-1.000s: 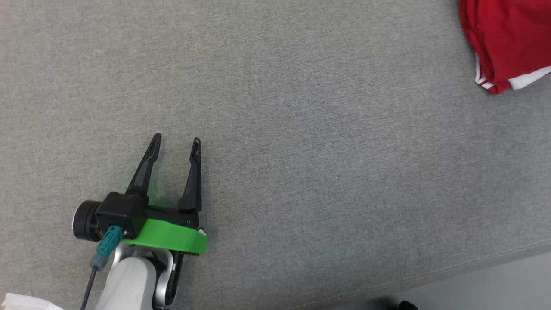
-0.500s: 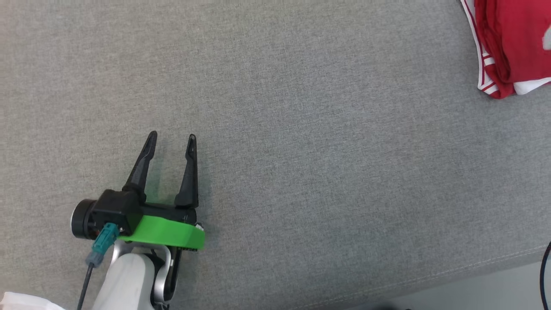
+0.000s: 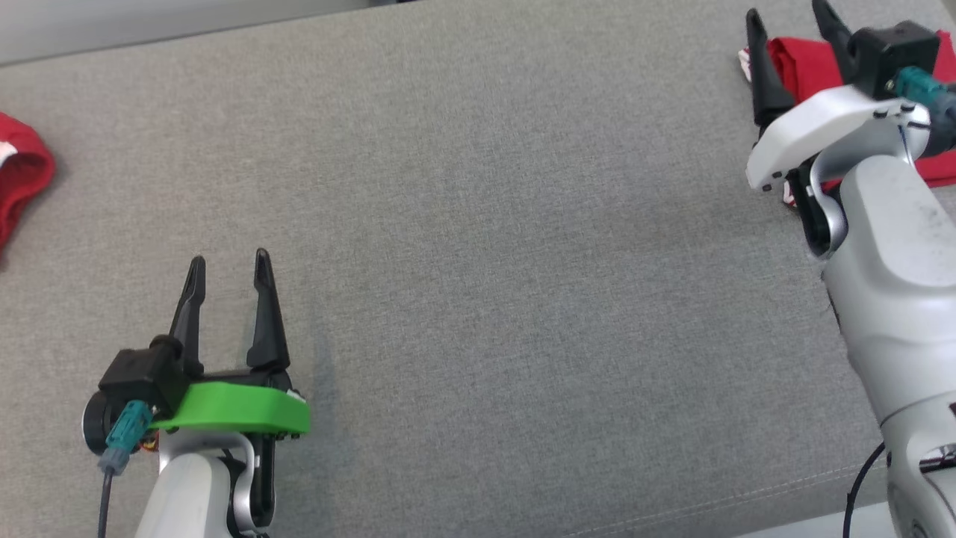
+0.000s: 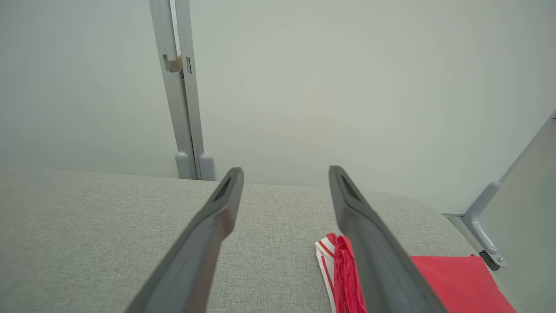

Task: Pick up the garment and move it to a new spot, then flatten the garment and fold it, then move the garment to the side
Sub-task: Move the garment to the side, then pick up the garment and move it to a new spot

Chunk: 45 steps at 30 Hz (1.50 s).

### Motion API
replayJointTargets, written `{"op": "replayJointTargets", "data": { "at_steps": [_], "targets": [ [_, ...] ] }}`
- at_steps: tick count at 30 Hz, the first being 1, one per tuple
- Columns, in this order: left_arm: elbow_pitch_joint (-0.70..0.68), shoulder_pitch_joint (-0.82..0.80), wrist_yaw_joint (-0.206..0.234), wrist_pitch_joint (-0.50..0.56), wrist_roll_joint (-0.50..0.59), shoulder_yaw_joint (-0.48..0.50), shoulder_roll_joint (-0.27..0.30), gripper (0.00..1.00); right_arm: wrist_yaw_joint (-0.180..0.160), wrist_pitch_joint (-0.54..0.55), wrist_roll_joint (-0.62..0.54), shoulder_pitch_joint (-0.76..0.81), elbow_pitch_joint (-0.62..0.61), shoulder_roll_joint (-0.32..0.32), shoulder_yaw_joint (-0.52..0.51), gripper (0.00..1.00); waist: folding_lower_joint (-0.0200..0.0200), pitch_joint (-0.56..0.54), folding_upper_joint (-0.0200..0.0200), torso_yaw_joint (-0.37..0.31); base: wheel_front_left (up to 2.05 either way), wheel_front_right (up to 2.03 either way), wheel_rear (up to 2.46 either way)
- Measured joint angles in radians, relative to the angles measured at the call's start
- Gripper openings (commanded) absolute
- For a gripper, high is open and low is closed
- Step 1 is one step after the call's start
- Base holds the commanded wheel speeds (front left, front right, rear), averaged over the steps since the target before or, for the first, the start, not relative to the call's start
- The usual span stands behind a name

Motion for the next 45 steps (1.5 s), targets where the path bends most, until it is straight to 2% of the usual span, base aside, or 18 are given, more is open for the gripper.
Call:
{"op": "replayJointTargets", "data": {
  "at_steps": [10, 21, 27, 45],
  "targets": [
    [-0.028, 0.130, 0.001, -0.001, -0.001, 0.091, -0.033, 1.00, 0.000, -0.001, 0.035, 0.352, -0.258, 0.108, -0.019, 1.00, 0.0000, -0.132, 0.0000, 0.037, 0.00, 0.00, 0.00],
    [-0.044, 0.247, -0.005, -0.002, 0.013, 0.085, -0.051, 1.00, 0.000, -0.001, 0.014, 0.691, -0.469, 0.170, -0.069, 1.00, 0.0000, -0.215, 0.0000, 0.105, 0.00, 0.00, 0.00],
    [-0.043, 0.282, -0.003, -0.002, 0.010, 0.076, -0.054, 1.00, 0.000, -0.001, 0.056, 0.760, -0.524, 0.172, -0.035, 1.00, 0.0000, -0.242, 0.0000, 0.116, 0.00, 0.00, 0.00],
    [-0.020, 0.282, -0.005, -0.002, 0.000, 0.058, -0.055, 1.00, 0.000, -0.001, 0.075, 0.781, -0.522, 0.172, -0.007, 1.00, 0.0000, -0.253, 0.0000, 0.117, 0.00, 0.00, 0.00]
  ]
}}
